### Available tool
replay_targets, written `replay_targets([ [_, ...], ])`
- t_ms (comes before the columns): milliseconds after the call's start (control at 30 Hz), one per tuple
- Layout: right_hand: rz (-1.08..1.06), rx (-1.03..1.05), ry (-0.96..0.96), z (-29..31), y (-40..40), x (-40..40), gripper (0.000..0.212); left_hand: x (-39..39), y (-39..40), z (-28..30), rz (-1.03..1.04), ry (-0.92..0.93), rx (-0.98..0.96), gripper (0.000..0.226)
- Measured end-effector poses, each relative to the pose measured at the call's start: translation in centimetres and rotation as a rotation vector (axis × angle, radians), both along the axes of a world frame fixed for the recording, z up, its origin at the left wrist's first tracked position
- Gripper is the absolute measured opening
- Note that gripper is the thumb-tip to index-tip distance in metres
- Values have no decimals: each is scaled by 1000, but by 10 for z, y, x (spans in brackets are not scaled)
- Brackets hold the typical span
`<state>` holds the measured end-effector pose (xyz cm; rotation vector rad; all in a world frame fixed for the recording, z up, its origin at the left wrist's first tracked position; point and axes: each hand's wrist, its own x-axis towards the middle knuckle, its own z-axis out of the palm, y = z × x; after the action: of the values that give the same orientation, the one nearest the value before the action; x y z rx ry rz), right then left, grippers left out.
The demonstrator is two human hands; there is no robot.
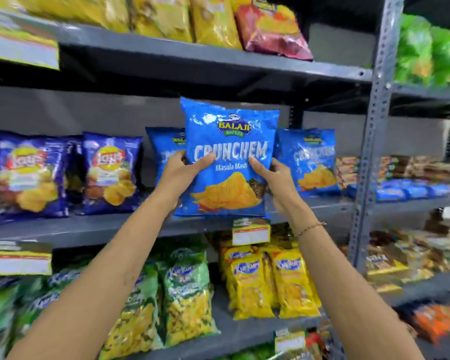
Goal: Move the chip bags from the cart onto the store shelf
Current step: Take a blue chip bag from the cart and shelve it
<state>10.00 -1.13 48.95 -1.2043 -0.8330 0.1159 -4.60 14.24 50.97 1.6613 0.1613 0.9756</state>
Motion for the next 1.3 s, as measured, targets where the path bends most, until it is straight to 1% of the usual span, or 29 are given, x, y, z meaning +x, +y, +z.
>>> replay_targets([
  [33,21,-21,5,4,9,0,70,1,9,3,28,7,11,47],
  [100,58,-28,32,9,28,3,55,5,27,6,65,25,25,49],
  [233,86,-35,55,12,63,11,41,17,56,1,105,33,8,45],
  [267,95,-30,65,12,71,13,31,20,61,0,112,25,-5,42],
  [300,95,-46,89,11,80,18,33,23,65,-2,122,23,-16,39],
  [333,97,-53,98,11,88,20,41,26,69,-3,134,21,-27,40],
  [400,107,-63,90,6,107,33,82,31,76,-7,165,28,-28,47],
  [433,120,-83,86,3,115,43,94,34,80,-9,183,36,-17,49],
  [467,140,-106,95,1,121,49,96,37,85,-12,202,54,0,49],
  [500,148,-118,103,-1,122,48,84,39,88,-16,216,86,12,49],
  [533,150,-127,113,-3,124,48,65,41,93,-19,233,118,25,49],
  [567,142,-132,107,-5,126,48,52,41,95,-21,251,143,35,50],
  [600,123,-143,86,-6,129,50,54,42,98,-24,263,163,39,56],
  [667,84,-152,46,-13,134,55,80,43,101,-29,283,206,28,79],
  [700,76,-153,35,-17,138,60,90,41,99,-30,288,220,26,84],
  [733,78,-145,38,-19,138,59,90,40,98,-33,287,215,30,84],
  [800,52,-149,56,-21,135,53,77,39,96,-40,319,215,60,80],
  [833,26,-146,45,-24,134,51,72,37,95,-44,364,218,89,80],
  [900,-53,-143,3,-29,132,50,70,34,91,-51,479,185,178,81],
  [967,-218,-125,-71,-35,128,42,62,30,86,-60,619,131,287,74],
  [1000,-312,-102,-120,-38,124,35,54,27,82,-64,675,90,340,66],
  [1067,-444,-18,-195,-44,114,18,34,25,68,-69,699,-14,414,45],
  [1100,-462,14,-221,-47,107,8,26,24,60,-70,669,-55,432,34],
  [1167,-443,40,-248,-57,92,-10,16,23,40,-74,563,-98,435,20],
  [1267,-484,41,-235,-90,54,-29,5,25,4,-92,362,-81,450,11],
  [1300,-509,40,-213,-106,38,-33,4,27,-10,-103,293,-58,457,10],
])
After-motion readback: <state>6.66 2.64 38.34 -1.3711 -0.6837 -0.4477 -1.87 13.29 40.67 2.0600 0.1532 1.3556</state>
